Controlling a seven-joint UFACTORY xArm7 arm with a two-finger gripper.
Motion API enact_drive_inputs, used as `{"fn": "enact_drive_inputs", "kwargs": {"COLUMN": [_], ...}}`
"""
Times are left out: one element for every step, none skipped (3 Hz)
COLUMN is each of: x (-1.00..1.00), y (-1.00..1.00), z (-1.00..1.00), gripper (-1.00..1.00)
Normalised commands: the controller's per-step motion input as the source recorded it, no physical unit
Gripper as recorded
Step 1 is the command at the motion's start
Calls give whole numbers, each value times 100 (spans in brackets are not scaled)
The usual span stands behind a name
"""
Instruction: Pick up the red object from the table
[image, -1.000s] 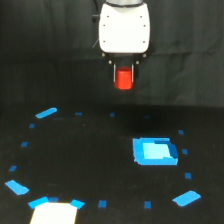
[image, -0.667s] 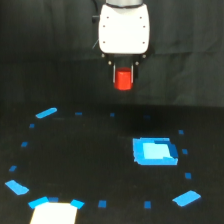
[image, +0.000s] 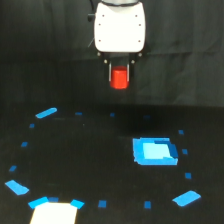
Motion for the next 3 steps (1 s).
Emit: {"fn": "enact_drive_inputs", "kwargs": {"x": [17, -25, -13], "y": [-27, 1, 39], "z": [-24, 14, 19], "gripper": [-100, -100, -100]}}
